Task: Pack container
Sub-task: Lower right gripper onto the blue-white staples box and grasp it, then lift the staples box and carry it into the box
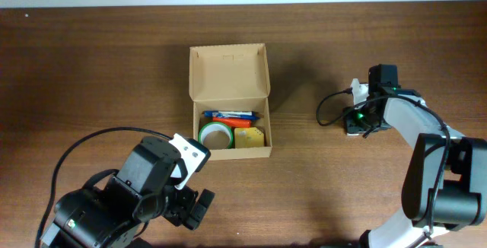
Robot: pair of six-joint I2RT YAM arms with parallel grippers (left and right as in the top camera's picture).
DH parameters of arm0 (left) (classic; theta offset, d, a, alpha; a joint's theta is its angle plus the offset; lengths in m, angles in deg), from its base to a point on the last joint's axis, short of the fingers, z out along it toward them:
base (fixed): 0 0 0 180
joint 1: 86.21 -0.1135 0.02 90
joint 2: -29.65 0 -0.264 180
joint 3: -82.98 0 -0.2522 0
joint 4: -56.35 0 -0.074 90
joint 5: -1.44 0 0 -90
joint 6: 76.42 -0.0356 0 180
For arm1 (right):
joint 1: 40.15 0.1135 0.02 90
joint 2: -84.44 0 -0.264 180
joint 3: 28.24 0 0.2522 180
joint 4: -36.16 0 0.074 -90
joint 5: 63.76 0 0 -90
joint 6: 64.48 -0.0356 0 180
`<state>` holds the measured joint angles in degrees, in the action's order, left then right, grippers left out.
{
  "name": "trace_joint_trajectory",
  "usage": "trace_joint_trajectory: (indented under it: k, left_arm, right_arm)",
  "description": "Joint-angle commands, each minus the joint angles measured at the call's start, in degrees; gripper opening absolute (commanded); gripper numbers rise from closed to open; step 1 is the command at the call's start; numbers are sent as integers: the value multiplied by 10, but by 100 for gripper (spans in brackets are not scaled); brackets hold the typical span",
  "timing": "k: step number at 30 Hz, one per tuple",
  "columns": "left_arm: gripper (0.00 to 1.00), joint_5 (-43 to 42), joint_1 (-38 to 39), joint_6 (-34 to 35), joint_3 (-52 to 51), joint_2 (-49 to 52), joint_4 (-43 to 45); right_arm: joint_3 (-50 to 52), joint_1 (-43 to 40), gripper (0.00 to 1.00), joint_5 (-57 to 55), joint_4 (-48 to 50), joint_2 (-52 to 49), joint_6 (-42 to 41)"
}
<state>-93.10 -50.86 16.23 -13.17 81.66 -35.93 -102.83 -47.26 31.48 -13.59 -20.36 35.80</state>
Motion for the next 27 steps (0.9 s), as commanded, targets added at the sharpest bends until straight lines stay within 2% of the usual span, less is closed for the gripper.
trace_joint_trajectory:
  k: [1,6,11,19,27]
  left_arm:
    - [100,-6,1,4,9,-2,0]
    - [100,-6,1,4,9,-2,0]
    - [100,-6,1,4,9,-2,0]
    - [100,-6,1,4,9,-2,0]
    - [100,-6,1,4,9,-2,0]
  right_arm:
    - [3,-4,27,37,-4,-6,-3]
    - [-14,-4,26,102,-25,-6,-3]
    - [-74,-4,22,189,-81,-6,-3]
    - [-266,25,17,222,-258,-6,-3]
    - [-450,146,17,221,-350,-5,-7]
